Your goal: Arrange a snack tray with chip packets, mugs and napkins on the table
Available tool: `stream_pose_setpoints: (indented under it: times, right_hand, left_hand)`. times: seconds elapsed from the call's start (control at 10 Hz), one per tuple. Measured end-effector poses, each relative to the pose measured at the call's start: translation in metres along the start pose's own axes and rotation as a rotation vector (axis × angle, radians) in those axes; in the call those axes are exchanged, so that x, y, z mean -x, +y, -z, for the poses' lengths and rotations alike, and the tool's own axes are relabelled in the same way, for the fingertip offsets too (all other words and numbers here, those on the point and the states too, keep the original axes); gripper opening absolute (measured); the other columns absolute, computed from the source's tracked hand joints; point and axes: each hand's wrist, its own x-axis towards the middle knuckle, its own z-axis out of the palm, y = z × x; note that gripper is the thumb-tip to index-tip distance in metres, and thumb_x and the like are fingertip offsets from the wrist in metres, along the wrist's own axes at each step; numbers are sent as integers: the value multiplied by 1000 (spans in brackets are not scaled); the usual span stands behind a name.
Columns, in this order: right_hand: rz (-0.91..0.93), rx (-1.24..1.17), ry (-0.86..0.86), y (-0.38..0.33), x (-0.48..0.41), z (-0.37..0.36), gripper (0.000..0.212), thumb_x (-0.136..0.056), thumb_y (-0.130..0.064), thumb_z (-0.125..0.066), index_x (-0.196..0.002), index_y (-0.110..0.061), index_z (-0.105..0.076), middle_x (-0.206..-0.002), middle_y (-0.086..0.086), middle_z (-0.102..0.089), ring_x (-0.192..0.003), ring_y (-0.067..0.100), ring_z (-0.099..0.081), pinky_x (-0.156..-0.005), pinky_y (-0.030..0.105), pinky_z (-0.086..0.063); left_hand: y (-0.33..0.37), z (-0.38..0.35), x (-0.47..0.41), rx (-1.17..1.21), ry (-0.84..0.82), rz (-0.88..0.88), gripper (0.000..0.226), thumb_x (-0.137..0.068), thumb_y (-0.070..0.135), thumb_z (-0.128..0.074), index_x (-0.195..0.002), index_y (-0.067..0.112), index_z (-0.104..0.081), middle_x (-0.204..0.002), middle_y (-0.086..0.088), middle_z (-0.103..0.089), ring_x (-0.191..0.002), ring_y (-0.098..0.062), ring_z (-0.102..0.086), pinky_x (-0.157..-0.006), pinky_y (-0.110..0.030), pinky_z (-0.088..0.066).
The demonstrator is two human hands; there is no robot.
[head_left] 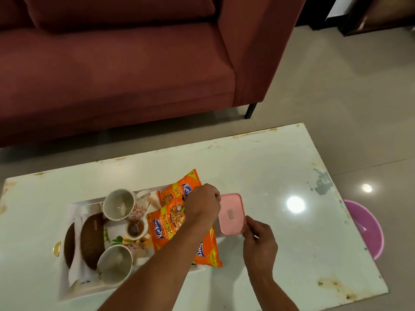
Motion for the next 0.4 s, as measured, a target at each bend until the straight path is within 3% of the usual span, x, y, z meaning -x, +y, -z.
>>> stream_pose_setpoints:
  times: [0.3,0.4]
  right_hand:
    - [26,52,23,-2,0,-2,27,-97,-11,-65,-124,-11,-72,-118,3,-67,-106,21,-64,-90,29,-47]
    - [9,59,107,-12,9,10,27,-96,-16,-68,-123,-15,-72,-114,0,-65,-97,12,-65,-84,23,-47]
  left_hand:
    - [-10,-1,1,89,-3,-63,39,-96,29,-65,-133,15,-65,-131,-5,-69,-122,-22,-63,-103,-36,-52]
    - [-9,10,8,143,44,-90,43,-97,29,-63,-139,19,-60,-138,-1,-64,-128,-19,-59,-105,-33,-48]
